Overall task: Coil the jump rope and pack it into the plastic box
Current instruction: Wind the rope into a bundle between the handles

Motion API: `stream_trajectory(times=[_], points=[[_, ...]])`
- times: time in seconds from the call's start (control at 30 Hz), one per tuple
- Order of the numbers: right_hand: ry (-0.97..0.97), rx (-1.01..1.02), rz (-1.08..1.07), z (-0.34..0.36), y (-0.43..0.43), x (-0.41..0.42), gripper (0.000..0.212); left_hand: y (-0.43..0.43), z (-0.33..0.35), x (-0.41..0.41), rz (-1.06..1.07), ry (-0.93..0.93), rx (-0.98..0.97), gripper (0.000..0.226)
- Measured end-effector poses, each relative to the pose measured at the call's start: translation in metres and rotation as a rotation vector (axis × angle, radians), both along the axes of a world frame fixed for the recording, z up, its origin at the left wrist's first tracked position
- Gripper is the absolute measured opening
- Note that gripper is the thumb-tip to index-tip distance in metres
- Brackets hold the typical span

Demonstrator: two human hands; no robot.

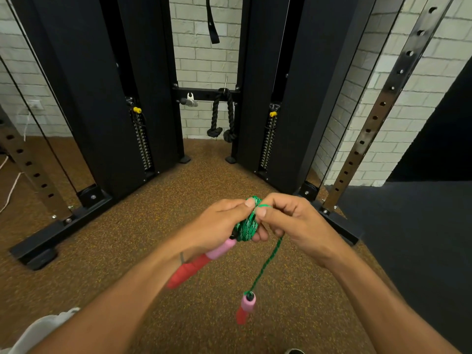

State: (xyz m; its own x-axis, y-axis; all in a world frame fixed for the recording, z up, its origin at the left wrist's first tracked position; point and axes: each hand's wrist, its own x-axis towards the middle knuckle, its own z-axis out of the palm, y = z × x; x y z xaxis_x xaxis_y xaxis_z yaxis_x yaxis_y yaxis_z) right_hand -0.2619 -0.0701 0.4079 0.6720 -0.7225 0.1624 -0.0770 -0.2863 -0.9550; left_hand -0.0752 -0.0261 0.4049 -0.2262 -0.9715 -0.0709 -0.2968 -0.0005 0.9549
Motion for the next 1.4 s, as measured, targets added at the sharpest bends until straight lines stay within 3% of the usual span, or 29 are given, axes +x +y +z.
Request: stream_trajectory(times=[0.13,0.3,0.43,0.63,0.9,1.03,1.4], points=[[-0.110,-0.037,-0.083,-0.001,0.000,0.001,0.013,0.004,0.009,-0.001,-0.073,0.101,0.070,0.042],[-0.089,-0.032,-0.139,-0.007,-0.010,-0.003,0.022,0.007,0.006,-0.002,-0.177,0.161,0.112,0.037],[-0.072,0.048,-0.132,-0.006,-0.011,-0.004,0.021,0.003,0.004,0.002,-0.255,0.091,0.114,0.036],[-0.033,0.251,-0.102,-0.005,-0.013,-0.007,0.027,0.006,0.002,-0.001,-0.346,0.236,0.170,0.038],[-0.006,0.435,-0.076,-0.012,-0.012,0.005,0.029,0.009,0.009,-0.003,-0.232,0.495,0.084,0.039],[0.120,0.480,-0.065,-0.010,-0.006,0.010,0.026,0.006,0.012,0.002,-0.084,0.606,0.011,0.036],[0.182,0.374,0.085,-0.001,0.002,0.010,0.018,-0.001,0.008,0.009,0.175,0.537,-0.056,0.030]])
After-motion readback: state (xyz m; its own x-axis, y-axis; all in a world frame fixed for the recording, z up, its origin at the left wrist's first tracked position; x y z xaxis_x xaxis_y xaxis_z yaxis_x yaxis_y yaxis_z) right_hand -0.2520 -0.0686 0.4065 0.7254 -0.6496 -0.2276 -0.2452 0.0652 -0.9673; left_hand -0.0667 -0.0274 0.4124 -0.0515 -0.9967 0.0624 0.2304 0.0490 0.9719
